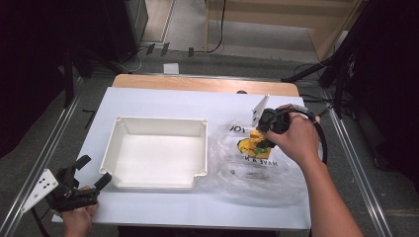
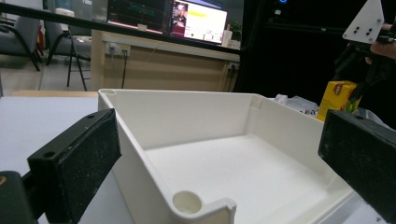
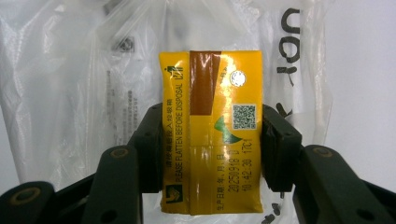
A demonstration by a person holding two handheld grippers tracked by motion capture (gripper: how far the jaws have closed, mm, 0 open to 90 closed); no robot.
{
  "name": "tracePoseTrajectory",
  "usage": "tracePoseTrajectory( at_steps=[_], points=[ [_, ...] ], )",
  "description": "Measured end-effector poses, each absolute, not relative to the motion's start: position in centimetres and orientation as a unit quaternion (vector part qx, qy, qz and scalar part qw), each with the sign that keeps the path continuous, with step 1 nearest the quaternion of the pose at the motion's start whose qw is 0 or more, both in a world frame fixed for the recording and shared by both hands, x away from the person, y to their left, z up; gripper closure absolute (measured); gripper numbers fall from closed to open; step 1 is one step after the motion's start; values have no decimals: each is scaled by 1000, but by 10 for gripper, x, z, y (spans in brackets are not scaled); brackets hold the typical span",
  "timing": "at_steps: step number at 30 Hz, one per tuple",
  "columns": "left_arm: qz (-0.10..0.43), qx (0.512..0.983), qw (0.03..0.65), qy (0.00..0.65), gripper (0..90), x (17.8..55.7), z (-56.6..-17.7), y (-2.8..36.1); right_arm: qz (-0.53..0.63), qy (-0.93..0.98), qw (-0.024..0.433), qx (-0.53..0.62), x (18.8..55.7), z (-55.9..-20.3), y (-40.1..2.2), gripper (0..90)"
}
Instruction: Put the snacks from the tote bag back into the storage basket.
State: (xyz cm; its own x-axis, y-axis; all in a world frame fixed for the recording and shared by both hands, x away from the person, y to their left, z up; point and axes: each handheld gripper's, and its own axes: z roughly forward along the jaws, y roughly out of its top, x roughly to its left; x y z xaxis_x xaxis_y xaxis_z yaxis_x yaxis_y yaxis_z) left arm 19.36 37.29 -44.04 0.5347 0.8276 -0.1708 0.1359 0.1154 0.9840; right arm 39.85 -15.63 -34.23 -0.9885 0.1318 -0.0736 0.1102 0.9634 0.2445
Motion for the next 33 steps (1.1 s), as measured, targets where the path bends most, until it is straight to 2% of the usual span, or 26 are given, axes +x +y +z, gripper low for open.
tracePoseTrajectory(
  at_steps=[33],
  points=[
    [272, 606, 635, 394, 0, 193, -440, 372, 134, 989, 47, 38, 401, -317, -122, 525]
  ],
)
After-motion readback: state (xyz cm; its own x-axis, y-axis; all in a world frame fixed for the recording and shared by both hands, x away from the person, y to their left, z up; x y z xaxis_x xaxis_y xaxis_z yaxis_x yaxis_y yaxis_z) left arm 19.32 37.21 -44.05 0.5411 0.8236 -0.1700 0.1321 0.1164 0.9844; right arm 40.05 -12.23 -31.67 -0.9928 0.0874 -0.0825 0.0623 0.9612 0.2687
